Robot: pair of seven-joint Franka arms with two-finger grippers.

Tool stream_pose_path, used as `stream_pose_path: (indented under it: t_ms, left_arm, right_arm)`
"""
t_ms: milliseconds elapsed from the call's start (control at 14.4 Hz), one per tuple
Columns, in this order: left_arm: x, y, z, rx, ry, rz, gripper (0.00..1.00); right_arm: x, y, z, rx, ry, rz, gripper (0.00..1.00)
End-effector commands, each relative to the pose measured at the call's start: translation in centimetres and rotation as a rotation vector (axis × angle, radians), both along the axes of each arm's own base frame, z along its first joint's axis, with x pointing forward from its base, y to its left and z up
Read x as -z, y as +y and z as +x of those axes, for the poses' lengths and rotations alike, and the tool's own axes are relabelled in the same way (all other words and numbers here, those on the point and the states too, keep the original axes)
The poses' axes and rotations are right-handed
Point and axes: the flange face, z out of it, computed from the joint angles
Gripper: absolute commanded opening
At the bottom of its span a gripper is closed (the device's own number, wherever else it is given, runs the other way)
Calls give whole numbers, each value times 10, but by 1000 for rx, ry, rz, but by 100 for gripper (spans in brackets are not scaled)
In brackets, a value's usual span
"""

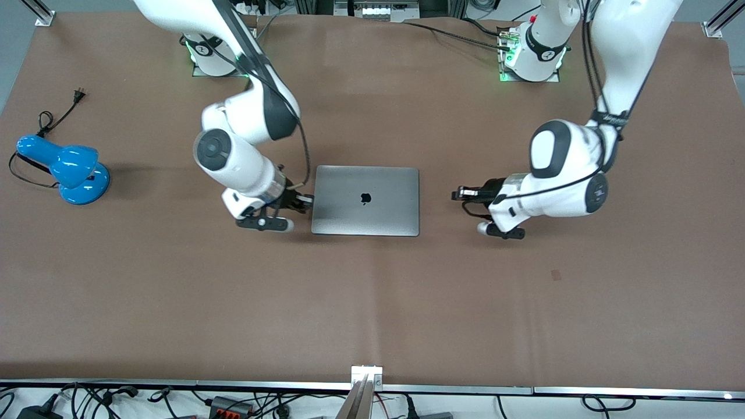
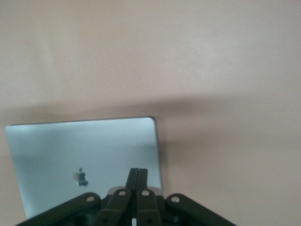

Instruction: Close laptop with both arms from behind

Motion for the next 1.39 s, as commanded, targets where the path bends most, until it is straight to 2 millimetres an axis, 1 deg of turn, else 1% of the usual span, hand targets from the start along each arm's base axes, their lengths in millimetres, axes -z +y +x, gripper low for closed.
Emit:
stream_pose_path:
  t_ms: [0, 69, 139, 208, 277, 347, 416, 486, 555, 624, 694, 832, 971, 1040, 1179, 1249, 1318]
  left_arm:
    - [-61, 51, 7, 40, 56, 20, 0]
    - [-111, 96, 14, 88, 75, 97, 0]
    - [-136, 101, 13, 128, 69, 142, 0]
    - [-156, 106, 10, 140, 64, 161, 0]
    - [-175, 119, 6, 128, 58, 171, 0]
    - [-194, 131, -1, 116, 48, 176, 0]
    - [-210, 138, -7, 104, 29, 179, 0]
    - [-226, 151, -13, 83, 12, 187, 0]
    - [-239, 163, -18, 73, -3, 215, 0]
    - [-255, 168, -26, 75, -28, 257, 0]
    - [-268, 170, -33, 79, -53, 292, 0]
    - [-271, 166, -36, 103, -61, 370, 0]
    - [-272, 164, -39, 103, -48, 384, 1]
    - [-271, 164, -40, 92, -31, 395, 4]
    - [-269, 162, -45, 28, 24, 485, 14]
    - [-269, 159, -44, 37, 16, 534, 18]
    - [-270, 158, -44, 38, 6, 578, 28]
  right_arm:
    - [-53, -22, 7, -38, 45, -53, 0]
    - [-88, -47, 20, -95, 74, -108, 3]
    - [-100, -62, 27, -117, 75, -115, 38]
    - [-107, -74, 32, -123, 66, -114, 73]
    - [-113, -85, 37, -129, 53, -115, 100]
    - [-121, -98, 41, -117, 48, -118, 100]
    - [-130, -105, 43, -105, 51, -121, 100]
    - [-143, -113, 46, -96, 41, -124, 100]
    - [-160, -124, 50, -81, 26, -127, 100]
    - [-172, -137, 53, -72, 15, -132, 100]
    - [-180, -150, 55, -75, 12, -137, 100]
    - [-195, -178, 59, -113, -4, -150, 100]
    - [-204, -206, 63, -112, -26, -161, 100]
    - [-206, -216, 64, -105, -28, -164, 100]
    - [-217, -230, 62, -78, -42, -155, 100]
    - [-221, -246, 62, -43, -46, -145, 100]
    - [-217, -245, 64, -56, -41, -125, 100]
